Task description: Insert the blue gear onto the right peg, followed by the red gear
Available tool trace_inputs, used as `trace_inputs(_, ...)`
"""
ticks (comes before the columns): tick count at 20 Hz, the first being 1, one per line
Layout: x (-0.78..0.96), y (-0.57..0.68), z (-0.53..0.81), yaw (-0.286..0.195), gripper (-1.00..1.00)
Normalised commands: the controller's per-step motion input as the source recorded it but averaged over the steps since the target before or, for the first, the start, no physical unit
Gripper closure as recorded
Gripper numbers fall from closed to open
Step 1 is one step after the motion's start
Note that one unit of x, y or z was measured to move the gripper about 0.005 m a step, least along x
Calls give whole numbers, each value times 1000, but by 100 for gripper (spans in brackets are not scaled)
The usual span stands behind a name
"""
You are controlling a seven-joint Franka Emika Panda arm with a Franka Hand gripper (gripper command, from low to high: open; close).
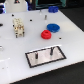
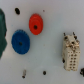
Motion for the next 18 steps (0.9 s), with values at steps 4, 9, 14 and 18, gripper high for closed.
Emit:
trace_inputs(4,-511,542,-127,0,-100)
trace_inputs(9,-490,559,-94,0,-100)
trace_inputs(14,-434,509,-257,0,-100)
trace_inputs(18,-360,414,-394,0,-100)
